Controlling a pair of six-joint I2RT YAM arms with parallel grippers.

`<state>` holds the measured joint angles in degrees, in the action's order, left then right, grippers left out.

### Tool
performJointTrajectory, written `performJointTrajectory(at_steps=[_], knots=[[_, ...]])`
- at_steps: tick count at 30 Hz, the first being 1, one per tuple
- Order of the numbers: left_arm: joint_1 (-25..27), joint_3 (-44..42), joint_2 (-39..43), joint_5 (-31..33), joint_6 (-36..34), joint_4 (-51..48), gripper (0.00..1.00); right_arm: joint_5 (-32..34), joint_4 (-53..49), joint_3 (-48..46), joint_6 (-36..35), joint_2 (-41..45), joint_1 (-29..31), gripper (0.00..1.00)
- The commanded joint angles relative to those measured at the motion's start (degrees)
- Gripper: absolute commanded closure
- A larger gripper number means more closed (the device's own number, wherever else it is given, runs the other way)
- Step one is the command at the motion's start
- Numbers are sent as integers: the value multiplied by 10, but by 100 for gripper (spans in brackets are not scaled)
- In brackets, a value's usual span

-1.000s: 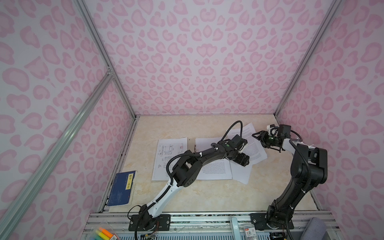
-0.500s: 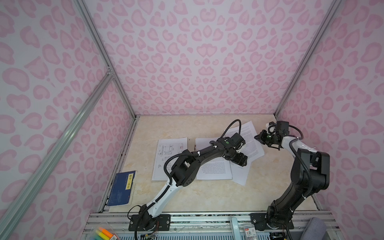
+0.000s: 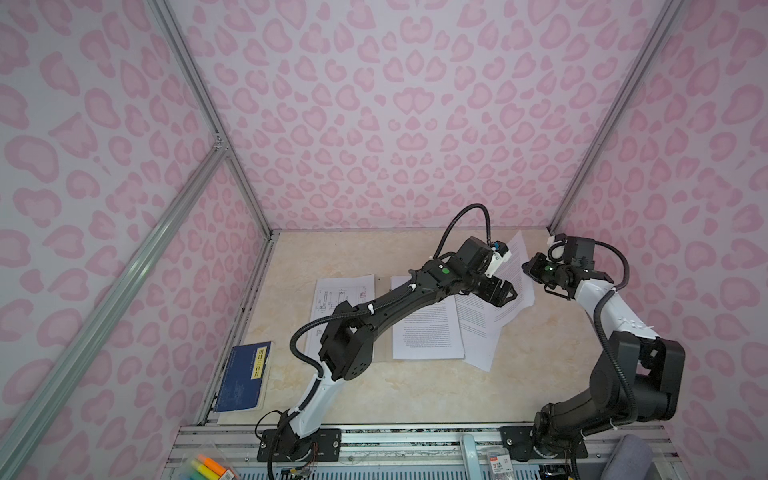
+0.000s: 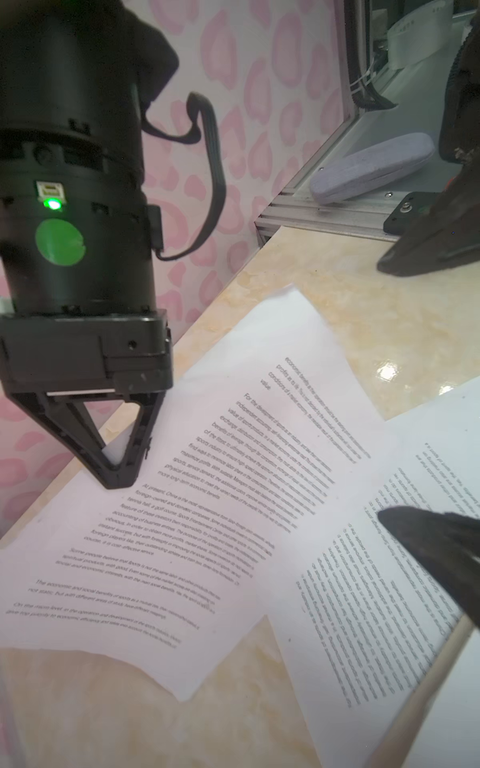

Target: Put the files into the folder

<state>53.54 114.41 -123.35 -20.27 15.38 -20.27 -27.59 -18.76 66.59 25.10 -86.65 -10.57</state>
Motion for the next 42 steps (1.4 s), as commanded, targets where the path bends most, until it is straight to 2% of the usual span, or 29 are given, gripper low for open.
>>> performJointTrajectory(at_steps=[1, 3, 8, 12, 16, 19, 25, 31, 34, 42], knots=[[-7, -109, 232, 34, -4, 135, 12, 39, -42, 28, -16, 24, 31, 100], [-12, -172, 290, 46, -2, 167, 11, 59, -65, 52, -19, 39, 61, 100], [-27, -283, 403, 106, 13, 148, 11, 150, -122, 132, -36, 47, 186, 100], [-43, -404, 502, 211, 23, 116, 10, 165, -122, 165, -8, 32, 283, 100], [-95, -519, 595, 232, 54, 75, 9, 188, -98, 180, -4, 17, 384, 100], [-104, -580, 650, 261, 51, 38, 8, 184, -51, 135, 18, 22, 389, 100], [-106, -657, 736, 304, 61, -2, 4, 186, 67, -11, 61, 27, 334, 100], [-107, -649, 741, 311, 57, -27, 4, 176, 130, -85, 87, -24, 329, 100], [-108, -648, 736, 308, 54, -30, 4, 200, 168, -120, 112, -37, 340, 100], [-109, -649, 704, 301, 52, -32, 4, 211, 192, -126, 137, -68, 380, 100]])
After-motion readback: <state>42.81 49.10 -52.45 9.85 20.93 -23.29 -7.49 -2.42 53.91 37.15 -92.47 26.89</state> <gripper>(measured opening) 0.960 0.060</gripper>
